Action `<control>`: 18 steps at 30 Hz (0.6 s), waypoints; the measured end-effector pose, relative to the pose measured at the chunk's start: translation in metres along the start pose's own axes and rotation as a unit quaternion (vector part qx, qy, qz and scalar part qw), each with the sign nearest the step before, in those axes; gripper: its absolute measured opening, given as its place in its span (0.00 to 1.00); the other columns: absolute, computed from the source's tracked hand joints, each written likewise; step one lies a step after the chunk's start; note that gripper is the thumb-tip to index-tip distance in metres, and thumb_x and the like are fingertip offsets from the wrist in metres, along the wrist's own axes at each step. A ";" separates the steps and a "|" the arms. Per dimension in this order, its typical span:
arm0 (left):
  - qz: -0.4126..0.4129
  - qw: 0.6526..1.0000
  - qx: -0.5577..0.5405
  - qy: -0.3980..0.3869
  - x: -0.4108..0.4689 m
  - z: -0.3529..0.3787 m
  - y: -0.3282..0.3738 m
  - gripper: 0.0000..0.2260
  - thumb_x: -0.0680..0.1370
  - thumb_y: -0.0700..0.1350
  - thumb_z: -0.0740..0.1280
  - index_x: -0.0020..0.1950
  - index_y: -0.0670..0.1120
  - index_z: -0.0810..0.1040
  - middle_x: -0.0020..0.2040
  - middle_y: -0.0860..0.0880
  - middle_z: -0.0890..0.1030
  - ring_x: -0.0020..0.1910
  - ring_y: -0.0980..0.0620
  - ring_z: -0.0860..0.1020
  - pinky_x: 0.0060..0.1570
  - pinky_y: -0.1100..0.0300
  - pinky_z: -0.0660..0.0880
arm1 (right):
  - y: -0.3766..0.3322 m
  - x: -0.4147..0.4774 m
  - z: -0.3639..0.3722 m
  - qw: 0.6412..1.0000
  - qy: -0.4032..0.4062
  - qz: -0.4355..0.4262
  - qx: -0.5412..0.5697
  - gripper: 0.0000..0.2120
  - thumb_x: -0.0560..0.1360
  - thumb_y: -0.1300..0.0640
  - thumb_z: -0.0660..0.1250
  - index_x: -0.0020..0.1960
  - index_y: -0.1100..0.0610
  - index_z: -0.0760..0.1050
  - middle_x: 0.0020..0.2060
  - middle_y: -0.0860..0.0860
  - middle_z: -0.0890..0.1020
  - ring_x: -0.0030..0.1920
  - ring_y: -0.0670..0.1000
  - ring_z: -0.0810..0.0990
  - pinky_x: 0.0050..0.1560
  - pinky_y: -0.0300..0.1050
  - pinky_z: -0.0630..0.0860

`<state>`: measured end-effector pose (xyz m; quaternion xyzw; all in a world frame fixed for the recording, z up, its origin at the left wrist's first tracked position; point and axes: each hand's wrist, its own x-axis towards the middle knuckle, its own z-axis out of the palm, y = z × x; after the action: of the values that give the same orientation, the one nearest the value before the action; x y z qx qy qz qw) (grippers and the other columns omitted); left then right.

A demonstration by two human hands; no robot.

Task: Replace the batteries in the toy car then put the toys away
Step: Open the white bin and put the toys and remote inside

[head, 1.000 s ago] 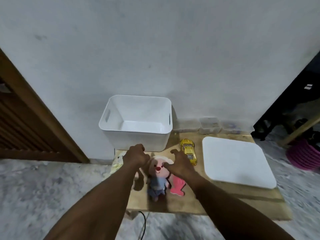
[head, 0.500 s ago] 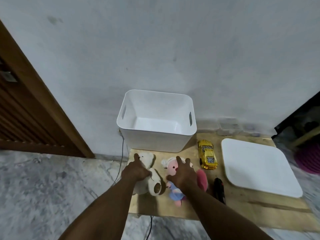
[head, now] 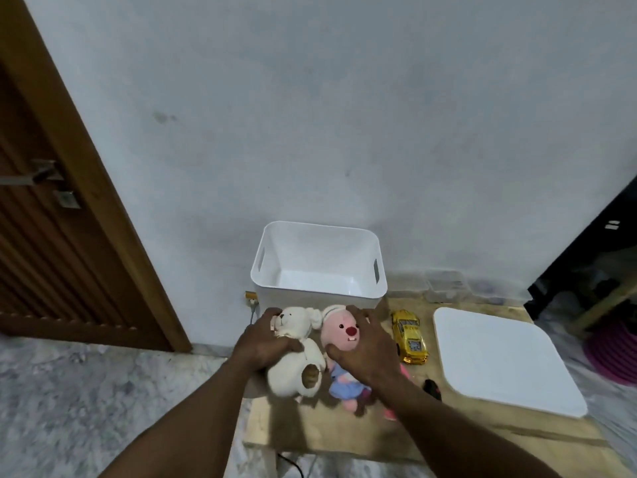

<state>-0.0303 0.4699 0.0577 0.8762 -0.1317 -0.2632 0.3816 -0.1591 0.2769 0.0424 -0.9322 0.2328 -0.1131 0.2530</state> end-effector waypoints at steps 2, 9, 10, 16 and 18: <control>0.028 0.999 -0.029 0.017 -0.004 -0.018 0.020 0.40 0.52 0.62 0.75 0.64 0.62 0.71 0.57 0.54 0.80 0.54 0.49 0.78 0.50 0.58 0.75 | -0.011 0.009 -0.016 0.999 0.039 -0.028 0.012 0.42 0.61 0.26 0.68 0.70 0.40 0.62 0.61 0.43 0.71 0.53 0.48 0.76 0.38 0.33 0.67; 0.094 0.988 -0.086 0.087 0.028 -0.063 0.097 0.42 0.55 0.61 0.77 0.69 0.63 0.71 0.59 0.52 0.79 0.53 0.51 0.78 0.49 0.58 0.73 | -0.053 0.083 -0.067 0.985 0.137 -0.017 0.106 0.40 0.59 0.31 0.73 0.66 0.40 0.63 0.59 0.39 0.74 0.55 0.47 0.78 0.48 0.41 0.72; 0.095 0.987 -0.084 0.094 0.038 -0.066 0.106 0.42 0.56 0.61 0.76 0.70 0.62 0.70 0.61 0.52 0.79 0.54 0.50 0.78 0.51 0.58 0.73 | -0.056 0.096 -0.071 0.984 0.138 -0.010 0.110 0.39 0.59 0.31 0.73 0.65 0.40 0.63 0.58 0.40 0.75 0.55 0.48 0.78 0.48 0.42 0.71; 0.077 0.991 -0.034 0.107 0.117 -0.059 0.142 0.42 0.66 0.54 0.76 0.77 0.58 0.62 0.70 0.51 0.74 0.66 0.47 0.74 0.59 0.58 0.70 | -0.041 0.179 -0.071 0.993 0.074 0.028 0.089 0.36 0.63 0.34 0.74 0.66 0.42 0.64 0.57 0.47 0.72 0.55 0.54 0.78 0.50 0.47 0.76; 0.067 0.993 -0.015 0.101 0.146 -0.049 0.144 0.41 0.69 0.52 0.76 0.78 0.55 0.60 0.71 0.49 0.74 0.67 0.46 0.74 0.59 0.58 0.70 | -0.029 0.205 -0.058 0.995 0.040 0.047 0.083 0.36 0.64 0.35 0.74 0.66 0.44 0.65 0.56 0.48 0.74 0.57 0.55 0.78 0.50 0.46 0.73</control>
<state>0.1133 0.3393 0.1396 0.8816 -0.1464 -0.1494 0.4230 0.0102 0.1744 0.1259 -0.8908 0.2765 -0.1570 0.3247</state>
